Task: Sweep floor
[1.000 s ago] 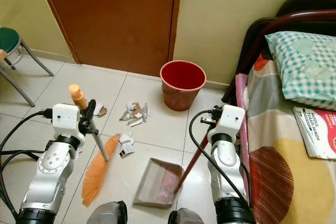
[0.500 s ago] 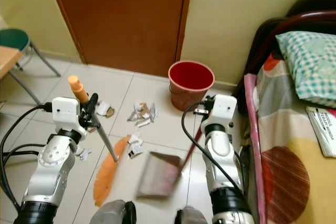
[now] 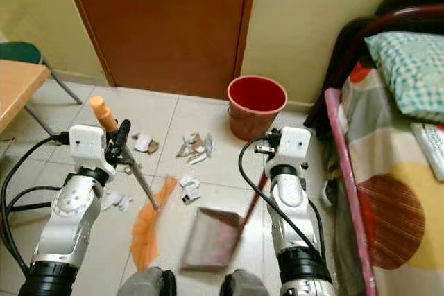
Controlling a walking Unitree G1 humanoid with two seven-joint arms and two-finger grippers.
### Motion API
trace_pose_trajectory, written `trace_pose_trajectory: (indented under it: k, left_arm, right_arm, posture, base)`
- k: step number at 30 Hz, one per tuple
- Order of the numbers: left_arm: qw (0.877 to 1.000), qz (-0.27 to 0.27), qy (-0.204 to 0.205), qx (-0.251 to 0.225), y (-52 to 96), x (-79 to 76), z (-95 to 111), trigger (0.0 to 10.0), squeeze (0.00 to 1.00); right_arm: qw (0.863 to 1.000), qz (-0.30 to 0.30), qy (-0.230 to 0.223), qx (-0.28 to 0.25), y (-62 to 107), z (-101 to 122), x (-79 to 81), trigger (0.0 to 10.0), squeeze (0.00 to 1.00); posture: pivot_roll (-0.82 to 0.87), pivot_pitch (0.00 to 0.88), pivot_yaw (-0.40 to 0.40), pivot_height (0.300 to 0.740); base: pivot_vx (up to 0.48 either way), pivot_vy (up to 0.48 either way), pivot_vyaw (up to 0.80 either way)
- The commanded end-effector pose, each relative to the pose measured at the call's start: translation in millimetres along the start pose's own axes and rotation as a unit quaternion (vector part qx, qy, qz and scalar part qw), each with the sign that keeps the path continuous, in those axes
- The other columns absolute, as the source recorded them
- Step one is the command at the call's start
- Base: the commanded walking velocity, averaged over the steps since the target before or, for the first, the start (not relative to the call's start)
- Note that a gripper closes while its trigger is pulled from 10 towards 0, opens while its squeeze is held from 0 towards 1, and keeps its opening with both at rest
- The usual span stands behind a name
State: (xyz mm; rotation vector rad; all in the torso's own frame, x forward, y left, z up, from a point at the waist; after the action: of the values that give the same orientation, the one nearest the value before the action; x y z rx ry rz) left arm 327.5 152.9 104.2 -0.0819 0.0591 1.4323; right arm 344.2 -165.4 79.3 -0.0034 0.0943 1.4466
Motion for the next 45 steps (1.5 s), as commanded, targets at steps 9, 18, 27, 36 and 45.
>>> trace_pose_trajectory:
  k: [9,18,27,36,45]
  left_arm:
    - [1.000,-0.004,-0.016,0.000,16.4,13.3,0,10.0,0.00]
    - [1.000,-0.013,-0.012,0.000,15.9,8.9,1,10.0,0.00]
    - [1.000,-0.018,-0.010,0.000,16.2,7.3,1,10.0,0.00]
    - [1.000,-0.013,-0.008,0.002,17.7,7.3,0,10.0,0.00]
    - [1.000,-0.012,-0.006,0.006,17.8,6.6,-2,10.0,0.00]
  right_arm:
    - [0.999,-0.020,0.035,-0.014,15.1,0,-26.9,10.0,0.00]
    - [0.993,-0.011,0.073,0.096,32.1,-37,-41.4,10.0,0.00]
    - [0.957,0.062,0.138,0.249,62.9,-74,-38.9,10.0,0.00]
    - [0.931,0.109,0.116,0.328,119.2,-70,-54.8,10.0,0.00]
    - [0.919,0.112,0.138,0.353,131.2,-72,-75.1,10.0,0.00]
  posture:
    - [-0.03,0.109,-0.029,0.740]
    - [-0.04,0.112,-0.031,0.740]
    - [-0.03,0.116,-0.035,0.740]
    - [-0.05,0.129,-0.058,0.740]
    - [-0.06,0.133,-0.062,0.740]
  base:
    - [0.000,0.000,0.00]
    - [0.062,0.000,0.00]
    - [0.281,0.000,0.00]
    - [0.213,0.000,0.00]
    - [0.000,0.000,0.00]
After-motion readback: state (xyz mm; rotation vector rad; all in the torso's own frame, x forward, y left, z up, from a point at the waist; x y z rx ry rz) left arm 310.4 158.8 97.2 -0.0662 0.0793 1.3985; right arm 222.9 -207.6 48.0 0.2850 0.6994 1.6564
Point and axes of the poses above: a point about 5 cm out from each wrist's last joint towards the gripper, its own y axis pointing back from the gripper into the wrist, its own z axis along the axis of the wrist's last joint, x = y × z, the point moved 4 cm from there along -y, pointing out of the wrist towards the gripper, and after that the axes turned 10 degrees about y, right-handed, at the moved point
